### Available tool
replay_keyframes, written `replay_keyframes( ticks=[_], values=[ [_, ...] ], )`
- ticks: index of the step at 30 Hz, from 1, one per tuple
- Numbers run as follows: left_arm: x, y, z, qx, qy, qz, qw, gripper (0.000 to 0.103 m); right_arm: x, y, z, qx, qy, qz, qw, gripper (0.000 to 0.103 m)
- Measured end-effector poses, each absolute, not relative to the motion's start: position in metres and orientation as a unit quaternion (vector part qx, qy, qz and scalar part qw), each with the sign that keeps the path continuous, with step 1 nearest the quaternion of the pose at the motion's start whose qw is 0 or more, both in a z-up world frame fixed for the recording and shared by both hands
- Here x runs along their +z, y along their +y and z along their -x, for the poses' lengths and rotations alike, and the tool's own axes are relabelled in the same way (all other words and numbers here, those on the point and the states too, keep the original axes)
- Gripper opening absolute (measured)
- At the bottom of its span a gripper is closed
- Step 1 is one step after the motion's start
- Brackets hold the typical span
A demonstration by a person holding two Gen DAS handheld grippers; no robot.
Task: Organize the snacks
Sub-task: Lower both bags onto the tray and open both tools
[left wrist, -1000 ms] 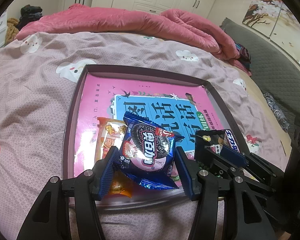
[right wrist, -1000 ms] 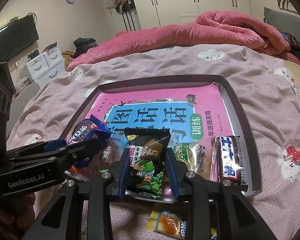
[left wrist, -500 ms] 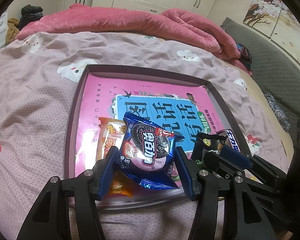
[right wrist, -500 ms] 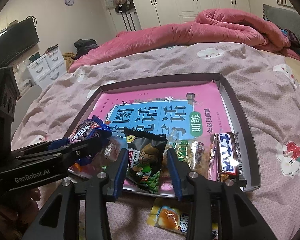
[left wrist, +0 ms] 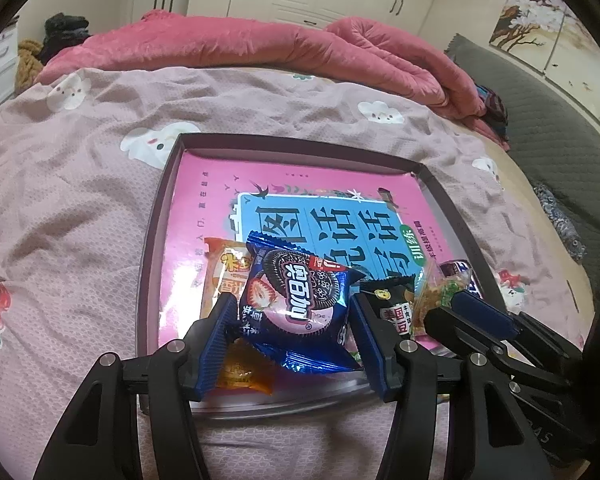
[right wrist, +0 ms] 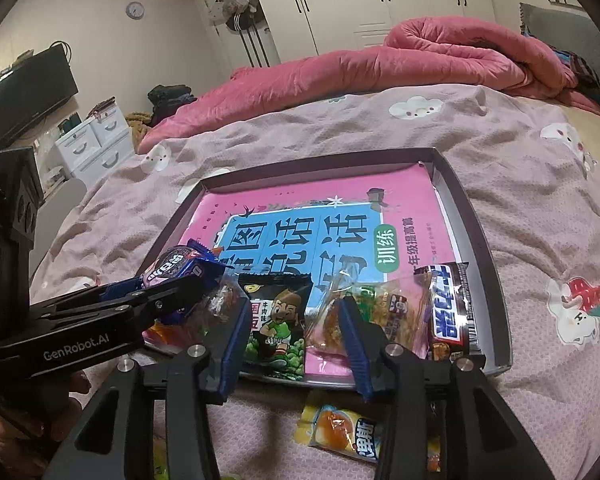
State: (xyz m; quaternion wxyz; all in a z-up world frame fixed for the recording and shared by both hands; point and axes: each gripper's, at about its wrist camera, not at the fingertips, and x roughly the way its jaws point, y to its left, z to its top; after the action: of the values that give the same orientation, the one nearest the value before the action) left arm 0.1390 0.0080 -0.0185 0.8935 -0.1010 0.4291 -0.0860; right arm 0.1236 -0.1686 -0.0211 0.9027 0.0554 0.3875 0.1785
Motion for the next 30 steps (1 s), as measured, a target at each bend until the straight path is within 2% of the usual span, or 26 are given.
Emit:
replay_keyframes(
  ticks=[8,12,21,30],
  values=[
    [-0.016,0.008,-0.139,-0.086,0.43,0.099,0.893,0.06,-0.016,-0.17,-0.121,0.18,0.383,-0.057,0.904,0.047],
    [-0.012,0.009,-0.137,-0.092,0.428,0.106,0.893,0.068,-0.015,-0.17,-0.121,0.178,0.383,-0.058,0.905,0.049],
    [-0.008,0.007,-0.136,-0.096,0.431,0.104,0.891,0.071,-0.012,-0.174,-0.121,0.174,0.382,-0.061,0.906,0.051],
    [-0.001,0.007,-0.131,-0.094,0.427,0.098,0.894,0.072,-0.006,-0.176,-0.115,0.167,0.371,-0.05,0.912,0.055]
  ],
)
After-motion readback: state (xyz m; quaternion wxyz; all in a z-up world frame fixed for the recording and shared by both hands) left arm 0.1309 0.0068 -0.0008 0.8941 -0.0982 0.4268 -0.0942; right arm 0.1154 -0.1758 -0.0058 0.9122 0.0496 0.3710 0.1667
